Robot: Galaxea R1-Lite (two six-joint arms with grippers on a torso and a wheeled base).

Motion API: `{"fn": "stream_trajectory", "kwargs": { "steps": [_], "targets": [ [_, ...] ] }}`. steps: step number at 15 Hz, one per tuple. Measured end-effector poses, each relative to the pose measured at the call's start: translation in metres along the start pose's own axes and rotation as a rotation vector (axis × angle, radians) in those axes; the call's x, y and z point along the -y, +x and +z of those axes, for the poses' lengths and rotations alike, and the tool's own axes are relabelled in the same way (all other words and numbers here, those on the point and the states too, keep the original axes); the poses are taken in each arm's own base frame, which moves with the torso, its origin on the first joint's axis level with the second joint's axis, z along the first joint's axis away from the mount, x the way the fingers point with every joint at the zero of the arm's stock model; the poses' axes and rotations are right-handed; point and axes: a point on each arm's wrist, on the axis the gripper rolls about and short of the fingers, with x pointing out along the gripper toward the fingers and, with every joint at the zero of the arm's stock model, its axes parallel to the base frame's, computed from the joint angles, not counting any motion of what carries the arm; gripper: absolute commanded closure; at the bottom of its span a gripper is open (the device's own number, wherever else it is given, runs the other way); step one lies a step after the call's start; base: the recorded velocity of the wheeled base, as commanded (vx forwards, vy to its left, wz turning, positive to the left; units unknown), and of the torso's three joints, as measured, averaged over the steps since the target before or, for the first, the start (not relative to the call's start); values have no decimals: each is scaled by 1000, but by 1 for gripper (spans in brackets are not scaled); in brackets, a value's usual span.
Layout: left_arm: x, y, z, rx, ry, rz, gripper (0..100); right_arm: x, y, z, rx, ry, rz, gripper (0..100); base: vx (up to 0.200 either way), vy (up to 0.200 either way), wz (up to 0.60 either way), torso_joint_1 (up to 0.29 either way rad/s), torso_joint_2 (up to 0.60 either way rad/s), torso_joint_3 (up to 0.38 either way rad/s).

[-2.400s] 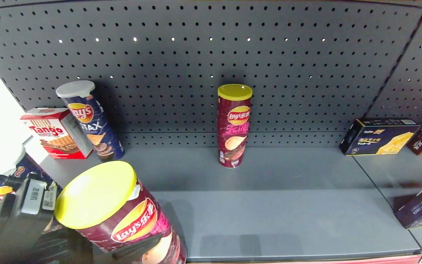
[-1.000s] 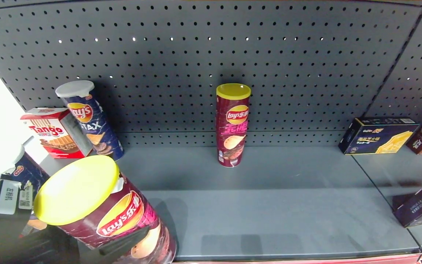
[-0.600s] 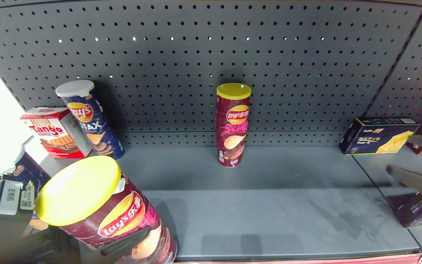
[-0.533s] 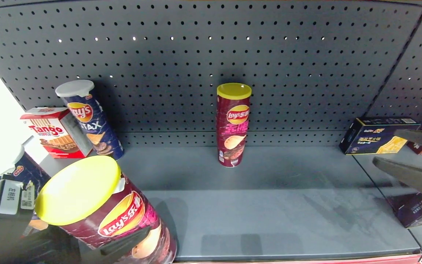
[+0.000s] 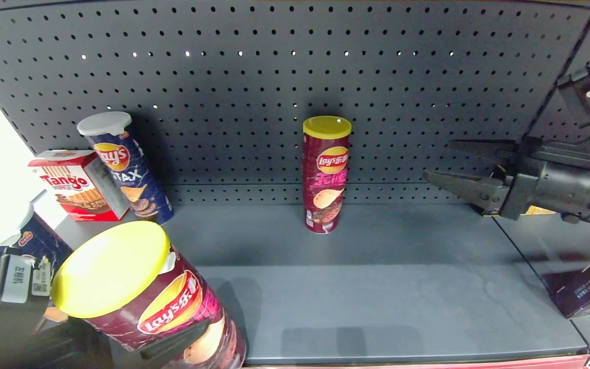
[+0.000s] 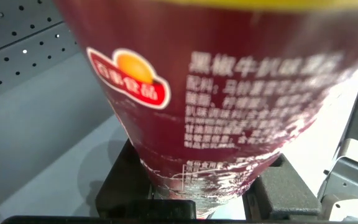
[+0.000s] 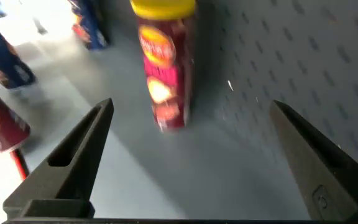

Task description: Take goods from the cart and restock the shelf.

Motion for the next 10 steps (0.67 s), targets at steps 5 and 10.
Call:
{"fn": "stream_trajectory", "kwargs": {
  "steps": [5, 10],
  "targets": [
    [-1, 1, 2, 2, -2, 0, 100, 14, 40, -23, 58, -63, 282, 0, 0, 0, 0, 0, 0, 0],
    [-1, 1, 1, 0, -22, 2, 100, 22, 67, -43, 47, -45, 373, 0, 0, 0, 0, 0, 0, 0]
  ]
}}
